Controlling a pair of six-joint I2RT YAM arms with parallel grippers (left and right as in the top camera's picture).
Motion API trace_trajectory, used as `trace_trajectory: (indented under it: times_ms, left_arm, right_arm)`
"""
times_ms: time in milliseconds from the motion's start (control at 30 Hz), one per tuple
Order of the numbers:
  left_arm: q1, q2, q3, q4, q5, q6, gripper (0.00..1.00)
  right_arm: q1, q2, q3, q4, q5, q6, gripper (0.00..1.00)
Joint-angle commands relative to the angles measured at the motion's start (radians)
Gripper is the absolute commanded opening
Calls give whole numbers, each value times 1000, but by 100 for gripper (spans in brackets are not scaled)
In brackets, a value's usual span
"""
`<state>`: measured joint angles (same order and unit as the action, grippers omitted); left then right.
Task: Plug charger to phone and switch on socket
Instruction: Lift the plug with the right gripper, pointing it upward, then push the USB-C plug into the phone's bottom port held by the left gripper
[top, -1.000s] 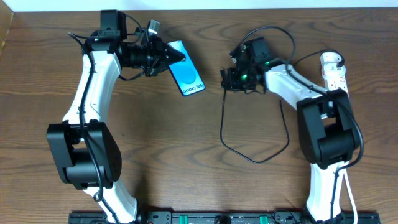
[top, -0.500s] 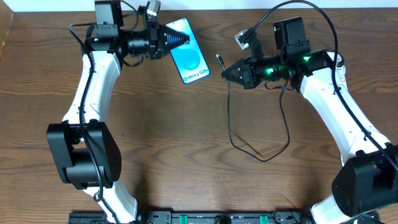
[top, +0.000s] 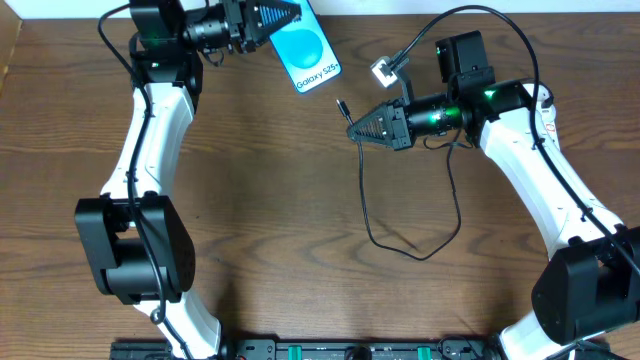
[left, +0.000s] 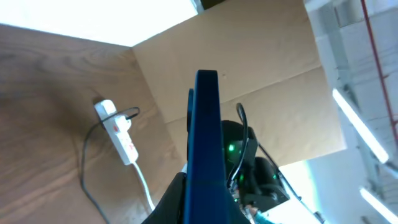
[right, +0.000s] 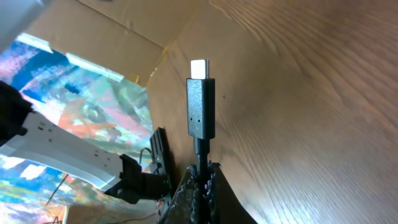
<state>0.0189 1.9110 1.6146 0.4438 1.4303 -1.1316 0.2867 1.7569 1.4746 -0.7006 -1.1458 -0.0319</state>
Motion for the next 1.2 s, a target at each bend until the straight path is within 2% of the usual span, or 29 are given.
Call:
trace_trajectory:
  times_ms: [0,333,1167]
  left_arm:
    - [5,-22,18,14,-30,-101,7]
    - [3,-22,18,14,-78,-129,7]
    - [-16,-22,12,6,-51,-119,7]
  right_arm:
    - [10,1,2,37,-72,-14,1]
    - [10,1,2,171,-127,63,1]
    - [10,1,2,249,-129,114,1]
